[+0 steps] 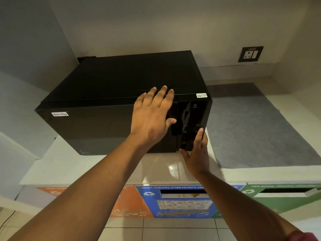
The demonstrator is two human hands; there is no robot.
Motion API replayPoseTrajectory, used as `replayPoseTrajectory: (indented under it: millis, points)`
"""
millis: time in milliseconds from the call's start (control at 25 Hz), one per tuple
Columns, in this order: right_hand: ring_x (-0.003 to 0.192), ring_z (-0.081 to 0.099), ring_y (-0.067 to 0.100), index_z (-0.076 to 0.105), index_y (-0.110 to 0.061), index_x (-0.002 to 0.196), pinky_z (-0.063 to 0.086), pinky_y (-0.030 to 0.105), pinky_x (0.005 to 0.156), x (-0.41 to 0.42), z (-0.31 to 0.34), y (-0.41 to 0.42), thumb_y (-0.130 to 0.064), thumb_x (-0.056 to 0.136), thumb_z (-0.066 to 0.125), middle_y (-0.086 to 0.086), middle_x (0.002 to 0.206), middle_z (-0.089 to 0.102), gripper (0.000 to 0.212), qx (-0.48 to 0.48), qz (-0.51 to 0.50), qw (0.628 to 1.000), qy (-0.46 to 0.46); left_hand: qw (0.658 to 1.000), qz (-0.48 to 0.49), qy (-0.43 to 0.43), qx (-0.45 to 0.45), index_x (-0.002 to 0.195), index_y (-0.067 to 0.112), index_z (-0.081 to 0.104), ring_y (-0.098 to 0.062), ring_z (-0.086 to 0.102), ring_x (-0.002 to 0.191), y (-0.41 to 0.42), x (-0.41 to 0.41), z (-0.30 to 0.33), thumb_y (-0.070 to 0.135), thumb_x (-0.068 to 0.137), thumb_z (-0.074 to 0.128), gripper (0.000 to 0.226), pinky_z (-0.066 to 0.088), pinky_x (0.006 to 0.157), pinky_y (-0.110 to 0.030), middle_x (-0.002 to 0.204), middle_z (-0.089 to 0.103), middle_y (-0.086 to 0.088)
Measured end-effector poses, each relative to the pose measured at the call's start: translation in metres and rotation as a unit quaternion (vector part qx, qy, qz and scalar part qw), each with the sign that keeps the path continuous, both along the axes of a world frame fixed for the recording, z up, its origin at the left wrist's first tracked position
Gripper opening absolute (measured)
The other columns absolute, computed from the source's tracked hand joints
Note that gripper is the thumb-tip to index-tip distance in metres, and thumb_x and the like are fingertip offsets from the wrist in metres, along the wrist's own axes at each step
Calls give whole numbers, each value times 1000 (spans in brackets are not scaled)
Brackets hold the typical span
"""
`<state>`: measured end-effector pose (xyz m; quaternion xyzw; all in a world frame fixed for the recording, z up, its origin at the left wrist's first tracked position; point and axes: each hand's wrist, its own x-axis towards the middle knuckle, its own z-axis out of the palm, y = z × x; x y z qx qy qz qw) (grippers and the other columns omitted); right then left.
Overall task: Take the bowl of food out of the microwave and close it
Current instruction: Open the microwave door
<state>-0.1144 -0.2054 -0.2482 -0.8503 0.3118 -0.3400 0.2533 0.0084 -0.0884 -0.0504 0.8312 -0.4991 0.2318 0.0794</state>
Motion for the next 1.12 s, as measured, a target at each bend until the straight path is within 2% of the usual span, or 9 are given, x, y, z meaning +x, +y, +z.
replayPoseTrajectory:
  millis: [280, 480, 600, 720, 800, 880, 960, 1040, 1120]
  points:
    - [133, 51, 41, -22, -40, 153, 55, 40, 89, 5, -2, 4, -29, 82, 82, 27, 160, 25, 126, -5, -35, 999, -11, 1000, -3, 6, -11, 155, 22, 32, -30, 30, 151, 3, -1, -4, 58, 85, 67, 86, 29, 119, -51, 164, 35, -5]
    - [136, 48, 42, -23, -42, 152, 52, 41, 96, 7, 0, 6, -24, 80, 84, 28, 159, 26, 130, 3, -35, 999, -12, 1000, -9, 23, -7, 155, 26, 33, -27, 28, 152, 13, -6, -4, 59, 87, 65, 82, 28, 120, -50, 165, 33, -1]
    - [142, 39, 44, -12, -33, 157, 48, 53, 106, 8, 5, 10, -24, 78, 85, 28, 159, 23, 125, 6, -48, 999, -16, 998, -29, 43, -26, 150, 27, 41, -23, 33, 150, 21, -13, -3, 61, 95, 50, 66, 27, 119, -48, 161, 41, 2]
    - [143, 35, 45, 20, -13, 155, 40, 60, 107, 5, 23, 17, -31, 82, 81, 31, 157, 29, 97, -76, -103, 991, -44, 994, -47, 79, -60, 138, 30, 54, -20, 50, 136, 31, -23, 3, 55, 103, 34, 47, 32, 114, -46, 142, 61, 5]
    - [148, 26, 42, 25, -14, 154, 32, 61, 110, 6, 52, 19, -36, 92, 67, 29, 160, 23, 78, -138, -106, 983, -60, 991, -53, 92, -77, 125, 32, 59, -18, 59, 119, 41, -32, 7, 53, 105, 30, 41, 35, 107, -45, 122, 69, 8]
    - [153, 12, 38, 22, -19, 156, 20, 61, 113, 11, 89, 17, -37, 99, 56, 22, 164, 13, 69, -152, -90, 983, -54, 990, -44, 111, -76, 114, 35, 60, -15, 60, 106, 51, -40, 8, 52, 105, 25, 40, 36, 100, -43, 106, 68, 11]
    - [154, 1, 36, 22, -23, 157, 14, 60, 114, 13, 122, 18, -38, 100, 49, 14, 167, 12, 64, -160, -76, 984, -31, 989, -25, 134, -65, 101, 37, 60, -13, 59, 95, 59, -46, 14, 52, 104, 24, 39, 34, 92, -40, 91, 65, 14]
    - [154, 1, 35, 27, -22, 155, 11, 58, 115, 14, 145, 19, -40, 101, 45, 10, 167, 21, 60, -184, -65, 981, 4, 985, 0, 166, -42, 85, 34, 58, -14, 56, 85, 61, -51, 24, 50, 101, 29, 37, 32, 87, -39, 76, 58, 13]
    - [154, 9, 32, 37, -19, 152, 12, 55, 115, 14, 158, 24, -38, 102, 45, 8, 162, 34, 54, -231, -36, 972, 35, 978, 38, 207, -2, 71, 28, 54, -16, 52, 77, 64, -52, 36, 47, 97, 34, 38, 33, 84, -42, 65, 53, 11]
